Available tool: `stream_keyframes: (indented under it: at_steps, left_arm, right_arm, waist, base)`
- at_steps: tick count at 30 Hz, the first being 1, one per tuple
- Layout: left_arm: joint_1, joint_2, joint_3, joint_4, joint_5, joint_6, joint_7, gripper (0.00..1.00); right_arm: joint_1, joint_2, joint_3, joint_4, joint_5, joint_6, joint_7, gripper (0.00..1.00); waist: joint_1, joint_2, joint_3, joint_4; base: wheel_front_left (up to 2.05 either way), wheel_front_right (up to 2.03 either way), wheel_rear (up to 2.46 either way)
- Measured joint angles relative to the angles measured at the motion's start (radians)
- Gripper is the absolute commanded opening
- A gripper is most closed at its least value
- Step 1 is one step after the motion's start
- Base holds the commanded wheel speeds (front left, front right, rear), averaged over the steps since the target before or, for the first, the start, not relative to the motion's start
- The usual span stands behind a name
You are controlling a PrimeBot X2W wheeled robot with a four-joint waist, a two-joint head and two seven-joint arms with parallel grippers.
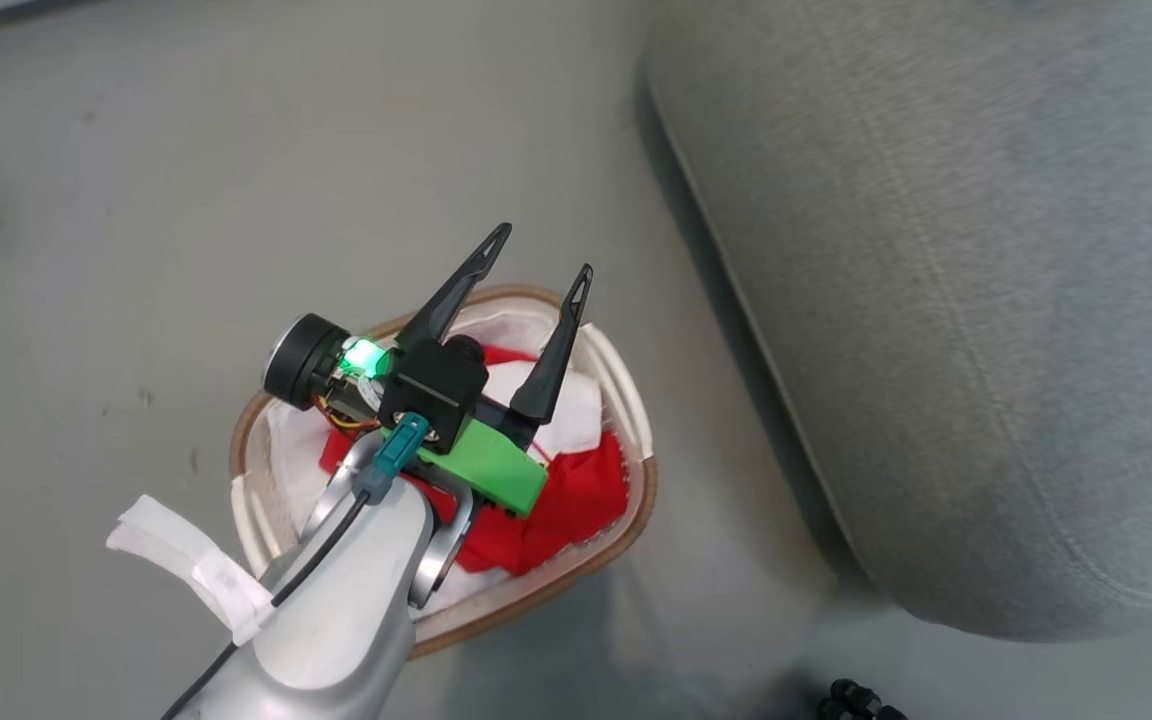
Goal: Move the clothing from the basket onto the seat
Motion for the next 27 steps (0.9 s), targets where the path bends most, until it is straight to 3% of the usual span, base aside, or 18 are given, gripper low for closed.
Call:
stream_keyframes:
  at_steps: [7,19,21,22,23,27]
  left_arm:
    - [-0.007,-0.005,0.006,-0.014,0.013,0.006,0.0,1.0]
    - [0.002,0.001,0.029,-0.002,0.016,0.01,0.0,1.0]
    - [0.002,0.0,0.031,0.001,0.016,0.01,0.0,1.0]
    - [0.002,0.0,0.033,0.004,0.016,0.01,0.0,1.0]
    - [0.002,0.0,0.034,0.006,0.016,0.009,0.0,1.0]
    - [0.004,0.0,0.044,0.012,0.015,0.008,0.0,1.0]
  right_arm:
    - [0.005,-0.027,-0.158,0.147,-0.045,0.0,0.008,0.0]
    - [0.171,0.109,-0.229,0.307,-0.126,0.0,0.001,0.0]
    - [0.183,0.121,-0.229,0.291,-0.127,0.0,0.001,0.48]
    - [0.192,0.126,-0.227,0.282,-0.127,0.0,0.001,0.79]
    - [0.202,0.129,-0.225,0.275,-0.127,0.0,0.0,1.0]
    - [0.242,0.139,-0.197,0.236,-0.122,0.0,-0.001,1.0]
  waist:
    - [0.0,0.0,0.094,0.088]
    - [0.0,0.0,0.192,0.157]
    - [0.0,0.0,0.191,0.151]
    - [0.0,0.0,0.188,0.148]
    - [0.0,0.0,0.185,0.145]
    - [-0.0001,0.0,0.163,0.133]
  base:
    - [0.0,0.0,0.0]
    - [0.0,0.0,0.0]
    - [0.0,0.0,0.0]
    - [0.0,0.0,0.0]
    - [0.0,0.0,0.0]
    - [0.0,0.0,0.0]
